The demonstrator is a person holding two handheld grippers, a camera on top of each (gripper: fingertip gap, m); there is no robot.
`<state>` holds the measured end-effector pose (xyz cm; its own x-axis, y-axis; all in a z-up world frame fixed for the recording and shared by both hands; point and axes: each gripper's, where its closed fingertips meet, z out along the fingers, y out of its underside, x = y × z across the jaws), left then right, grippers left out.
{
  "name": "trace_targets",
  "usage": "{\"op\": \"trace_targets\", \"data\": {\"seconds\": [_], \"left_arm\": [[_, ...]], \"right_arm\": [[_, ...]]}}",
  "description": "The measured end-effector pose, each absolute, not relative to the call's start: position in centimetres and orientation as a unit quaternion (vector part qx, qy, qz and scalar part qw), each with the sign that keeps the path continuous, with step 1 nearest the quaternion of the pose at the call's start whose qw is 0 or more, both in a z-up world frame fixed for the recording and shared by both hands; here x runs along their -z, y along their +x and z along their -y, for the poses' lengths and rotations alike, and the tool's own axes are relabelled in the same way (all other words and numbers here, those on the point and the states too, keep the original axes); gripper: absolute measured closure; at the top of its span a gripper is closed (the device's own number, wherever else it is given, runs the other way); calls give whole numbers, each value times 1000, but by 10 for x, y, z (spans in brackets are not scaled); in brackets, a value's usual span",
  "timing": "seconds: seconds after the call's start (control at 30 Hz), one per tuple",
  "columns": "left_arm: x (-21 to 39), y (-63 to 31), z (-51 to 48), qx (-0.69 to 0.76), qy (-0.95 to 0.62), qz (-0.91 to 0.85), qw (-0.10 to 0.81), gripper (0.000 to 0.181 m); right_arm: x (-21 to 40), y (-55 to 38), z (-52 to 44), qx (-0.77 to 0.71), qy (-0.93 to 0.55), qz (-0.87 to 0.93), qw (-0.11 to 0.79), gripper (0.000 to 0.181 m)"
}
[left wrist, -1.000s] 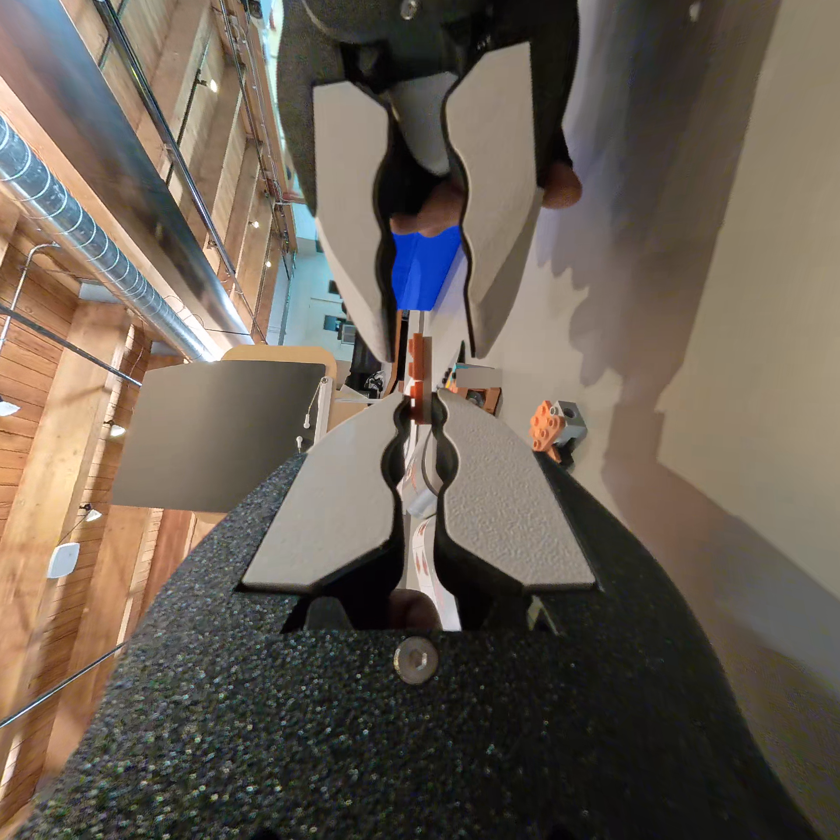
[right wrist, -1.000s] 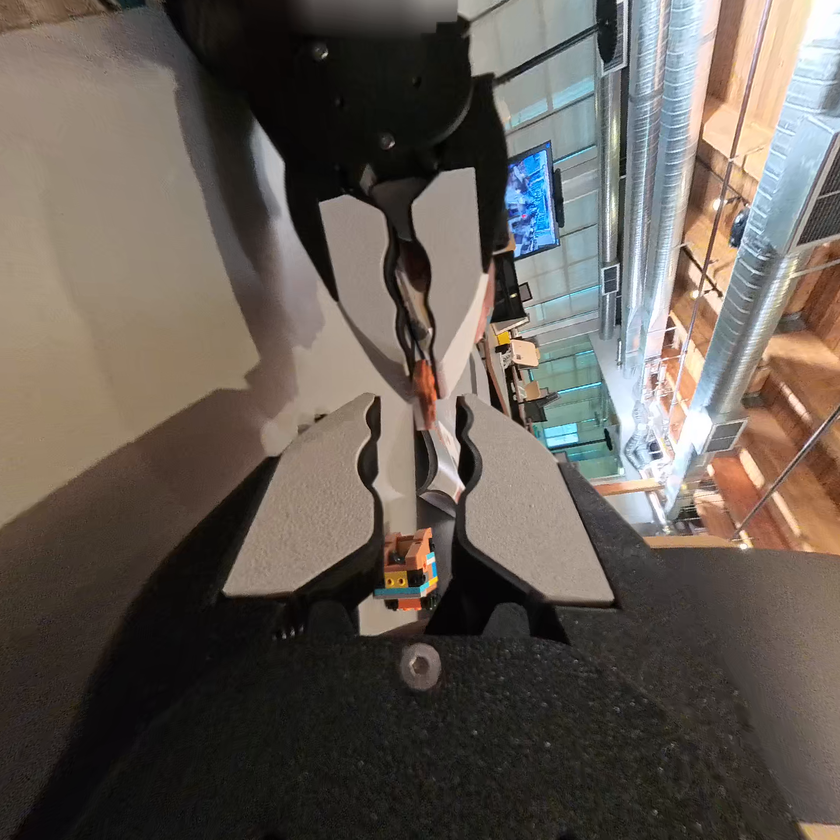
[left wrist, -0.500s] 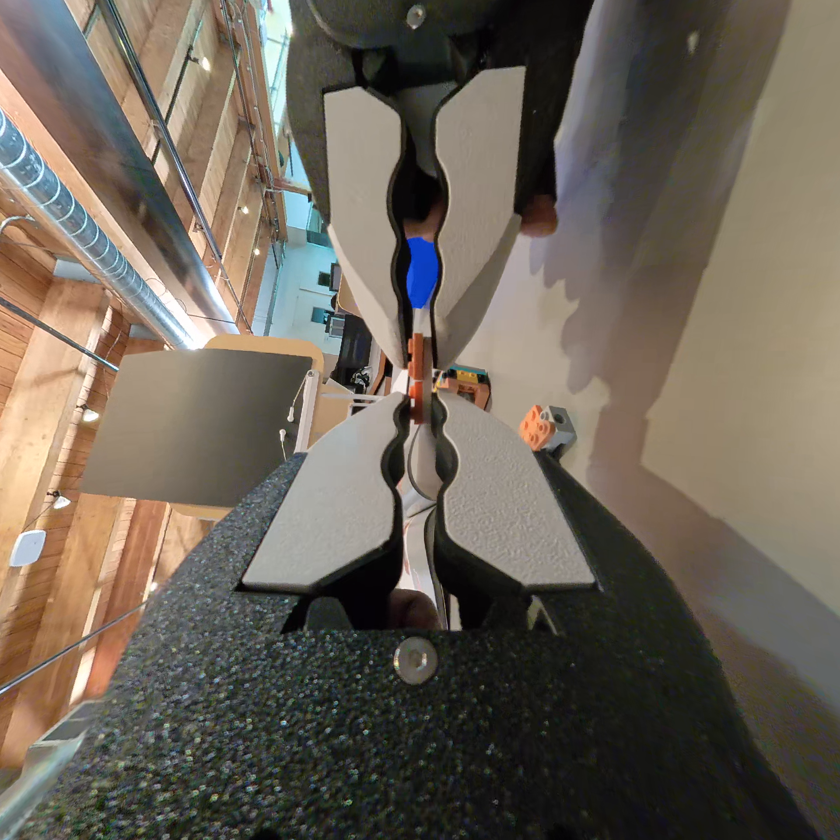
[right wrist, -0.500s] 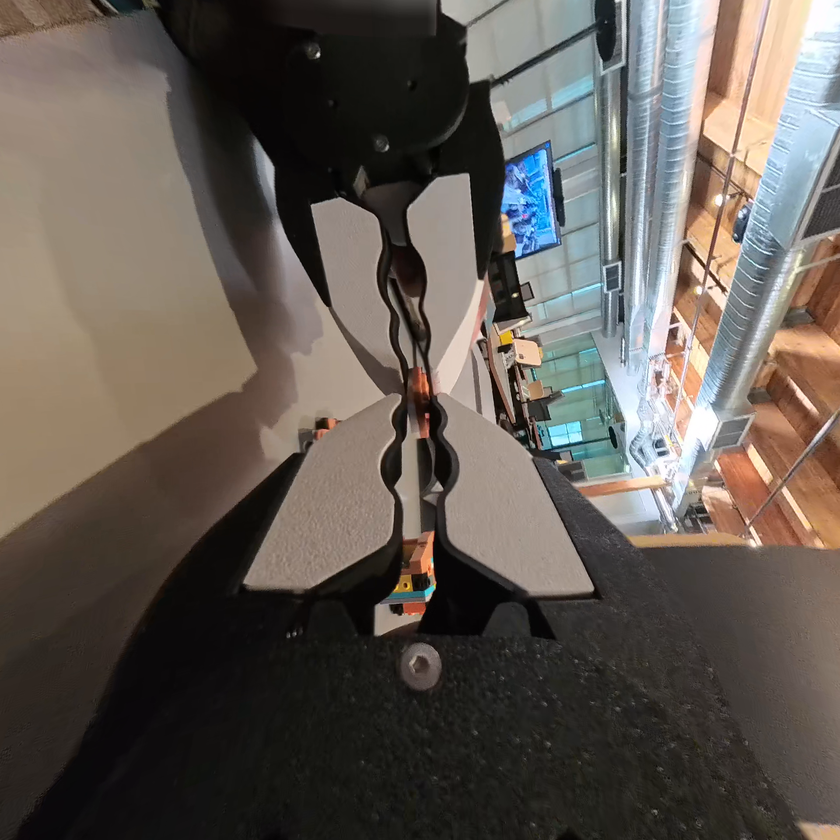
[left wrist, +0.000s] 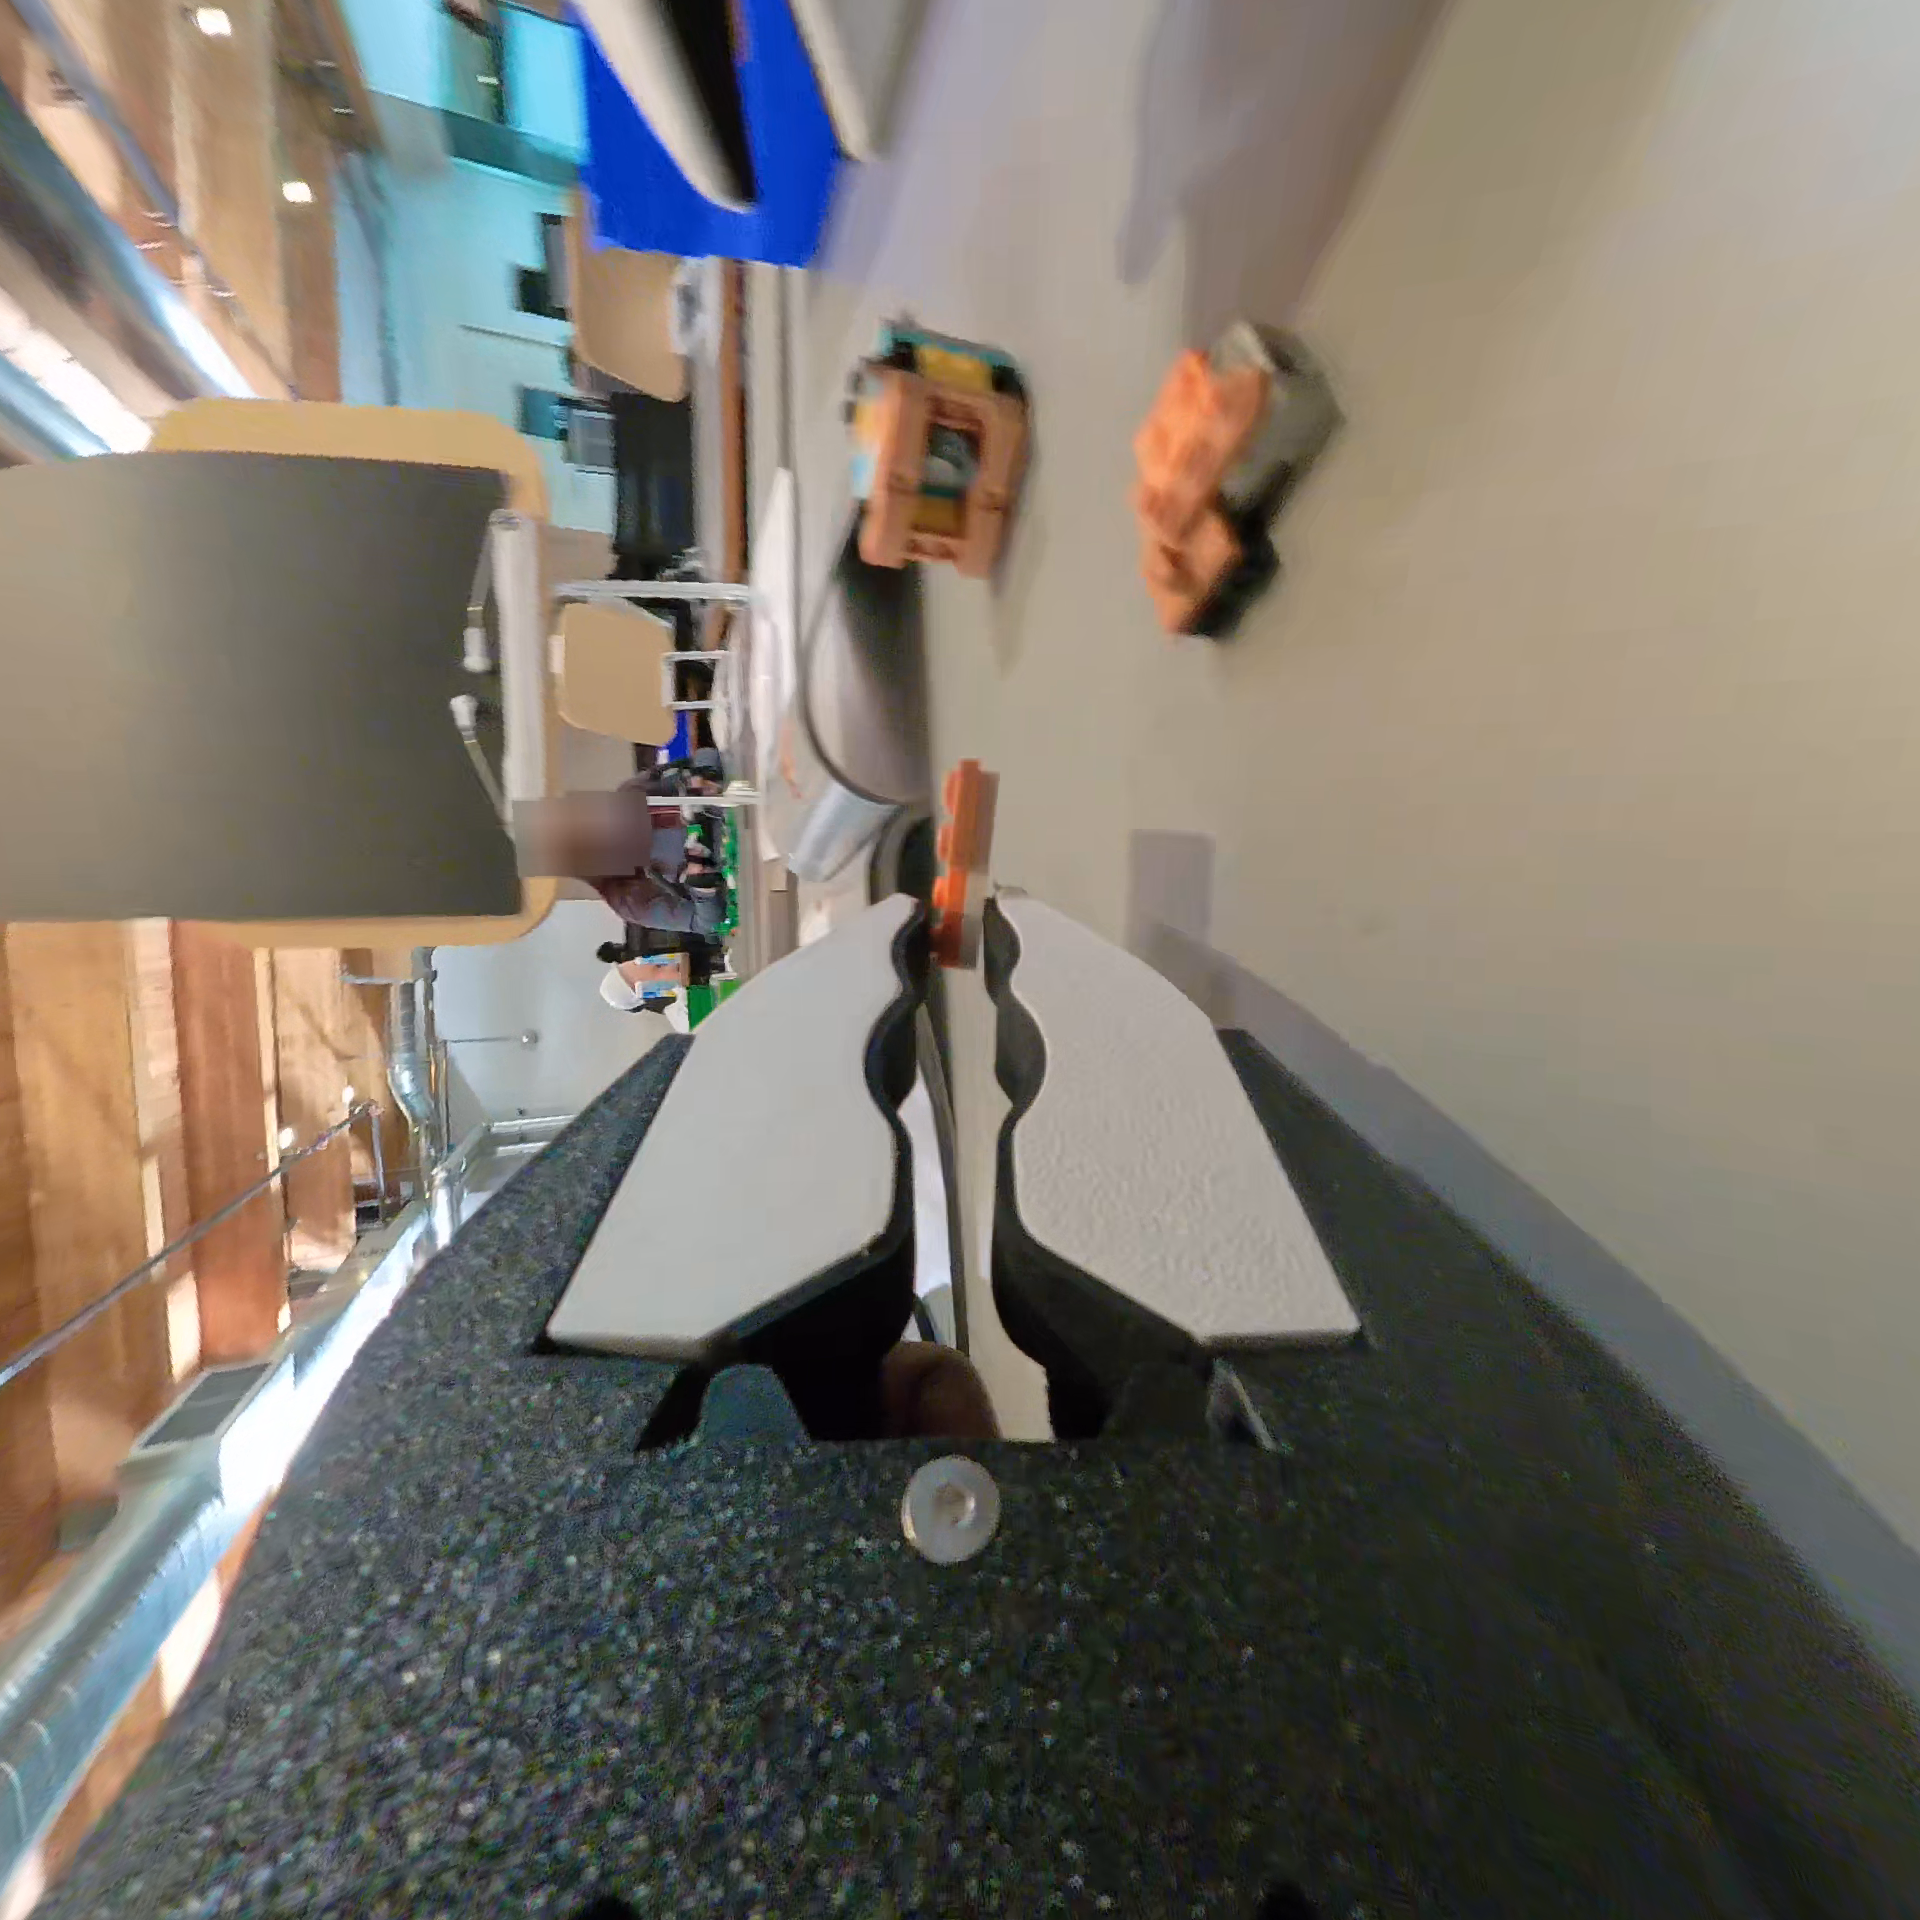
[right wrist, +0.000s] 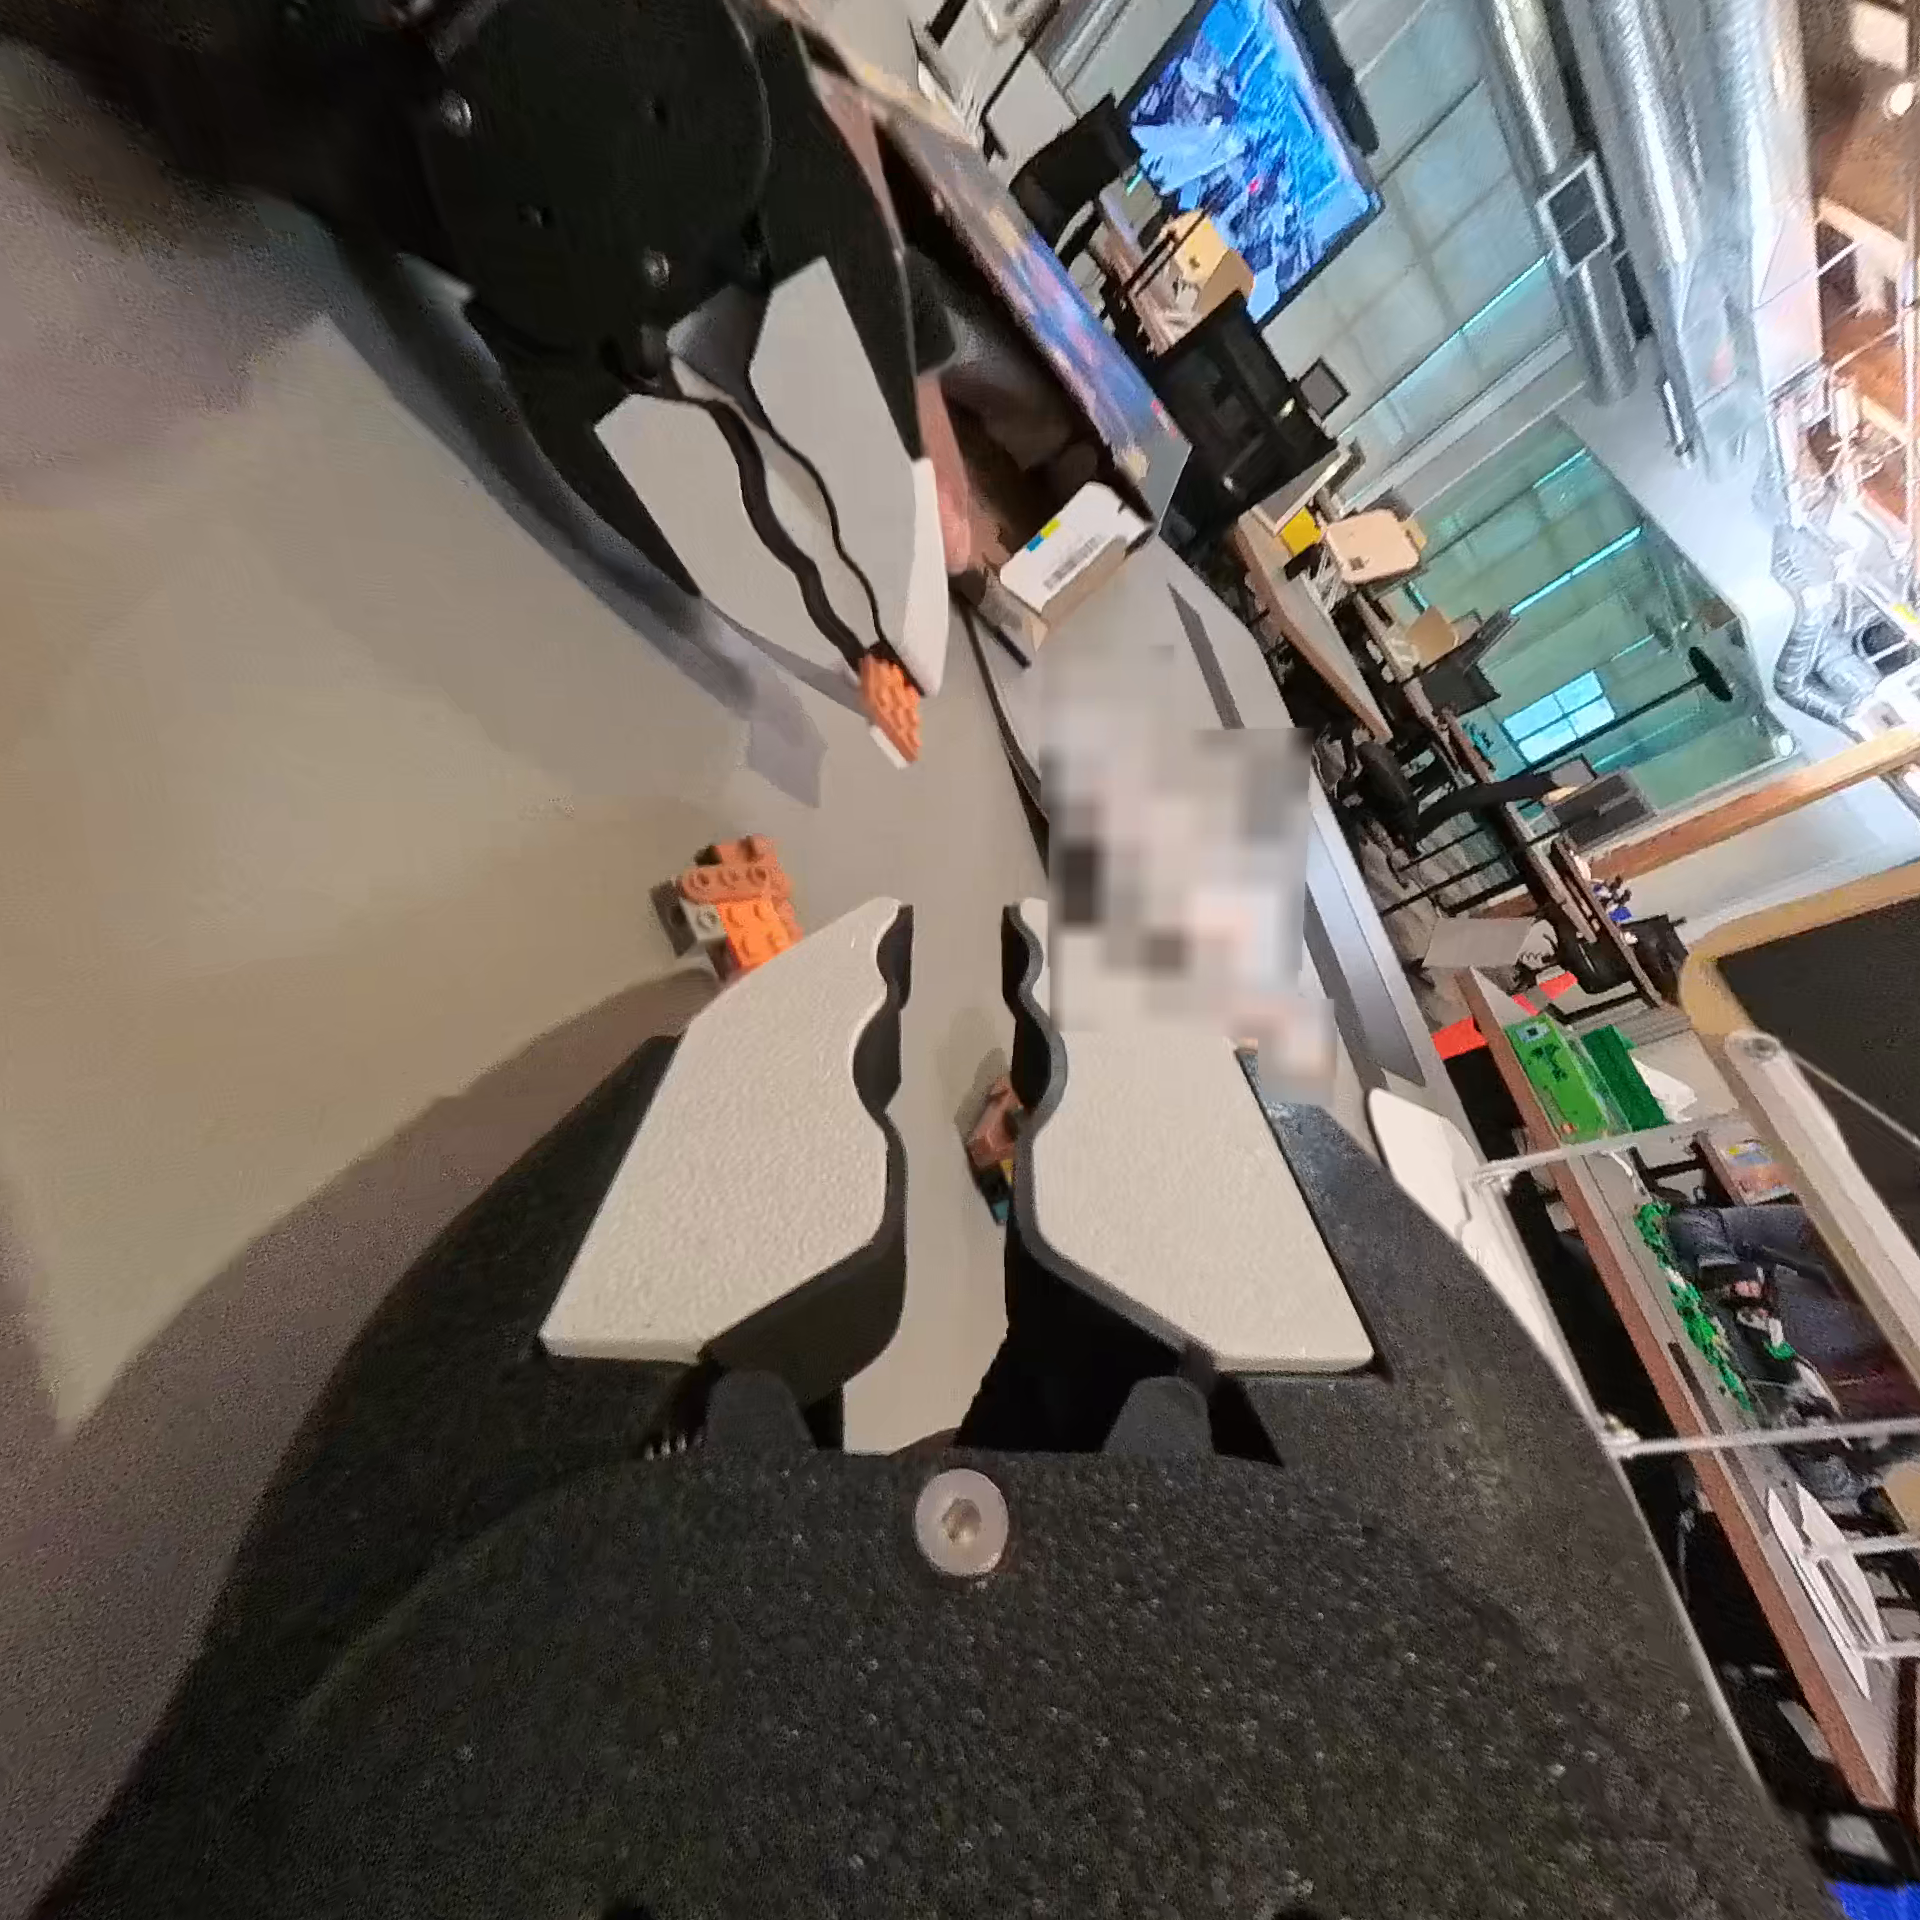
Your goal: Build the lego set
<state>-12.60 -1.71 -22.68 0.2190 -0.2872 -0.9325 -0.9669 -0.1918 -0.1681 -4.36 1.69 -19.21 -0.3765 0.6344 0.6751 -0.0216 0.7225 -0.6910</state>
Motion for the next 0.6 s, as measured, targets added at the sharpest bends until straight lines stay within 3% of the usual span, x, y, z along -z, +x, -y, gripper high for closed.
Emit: {"op": "trace_targets", "data": {"seconds": [0.2, 0.6], "left_arm": [[245, -133, 24, -381, -675, -523, 354, 166], [246, -133, 35, -311, -708, -545, 325, 154]], "right_arm": [[205, -45, -20, -306, -203, 781, 506, 165], [208, -45, -28, -300, -215, 781, 503, 166]]}}
